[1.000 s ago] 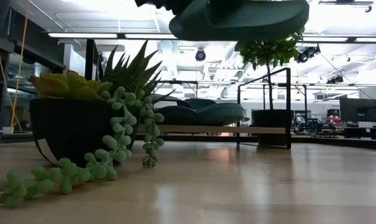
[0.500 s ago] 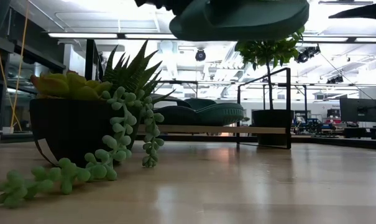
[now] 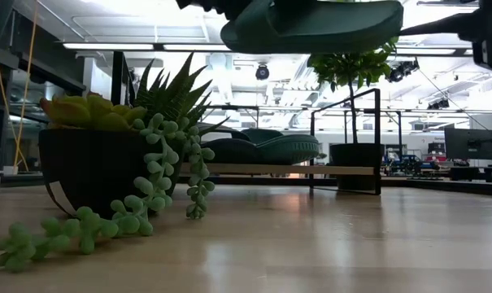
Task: Pick and place slides into the shelf
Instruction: Put the blue slipper on the shelf
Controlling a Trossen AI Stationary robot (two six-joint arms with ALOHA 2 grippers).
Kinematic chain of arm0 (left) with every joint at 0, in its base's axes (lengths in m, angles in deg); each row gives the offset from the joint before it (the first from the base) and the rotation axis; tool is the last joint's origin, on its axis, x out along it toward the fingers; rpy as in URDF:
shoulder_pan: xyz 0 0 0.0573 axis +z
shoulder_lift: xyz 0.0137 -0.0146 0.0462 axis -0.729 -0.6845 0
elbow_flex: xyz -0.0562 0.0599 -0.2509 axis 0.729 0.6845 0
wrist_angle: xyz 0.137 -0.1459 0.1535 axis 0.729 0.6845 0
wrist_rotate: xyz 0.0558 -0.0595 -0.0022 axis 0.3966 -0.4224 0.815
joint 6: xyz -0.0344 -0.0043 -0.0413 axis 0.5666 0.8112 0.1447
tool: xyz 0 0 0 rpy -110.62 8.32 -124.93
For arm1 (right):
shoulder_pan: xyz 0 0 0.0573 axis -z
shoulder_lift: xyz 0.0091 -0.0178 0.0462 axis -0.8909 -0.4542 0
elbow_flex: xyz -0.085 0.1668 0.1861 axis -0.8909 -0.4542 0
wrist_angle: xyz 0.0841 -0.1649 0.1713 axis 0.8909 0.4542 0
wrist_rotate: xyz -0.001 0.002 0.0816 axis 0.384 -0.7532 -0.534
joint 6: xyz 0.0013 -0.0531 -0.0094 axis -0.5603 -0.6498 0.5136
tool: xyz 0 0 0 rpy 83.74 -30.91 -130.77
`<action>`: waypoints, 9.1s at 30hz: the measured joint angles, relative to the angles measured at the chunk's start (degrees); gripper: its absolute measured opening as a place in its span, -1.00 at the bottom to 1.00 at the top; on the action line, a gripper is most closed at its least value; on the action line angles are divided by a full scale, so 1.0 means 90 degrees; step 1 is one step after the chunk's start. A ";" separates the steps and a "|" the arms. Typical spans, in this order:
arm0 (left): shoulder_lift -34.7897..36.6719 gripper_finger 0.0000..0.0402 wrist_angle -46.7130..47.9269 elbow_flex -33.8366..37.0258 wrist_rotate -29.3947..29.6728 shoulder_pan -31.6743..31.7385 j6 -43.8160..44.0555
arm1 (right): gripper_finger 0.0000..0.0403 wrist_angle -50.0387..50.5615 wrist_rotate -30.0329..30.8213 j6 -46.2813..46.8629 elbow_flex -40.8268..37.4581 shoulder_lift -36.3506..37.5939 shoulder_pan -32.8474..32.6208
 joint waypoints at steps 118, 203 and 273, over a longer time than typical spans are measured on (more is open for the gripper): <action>0.1906 -0.47 0.0531 -0.0002 0.0824 0.0697 -0.1567 | -0.80 0.1795 -0.1907 0.4008 0.0010 -0.0891 0.2963; 0.1899 -0.47 0.0719 -0.0002 0.1492 0.0287 -0.1733 | -0.18 0.1430 -0.3872 0.3694 0.0011 -0.0879 0.1862; 0.1899 -0.47 0.1481 -0.0002 0.3126 0.0284 -0.1685 | -0.27 0.6354 -0.6202 -1.1806 0.5362 -0.3546 0.6703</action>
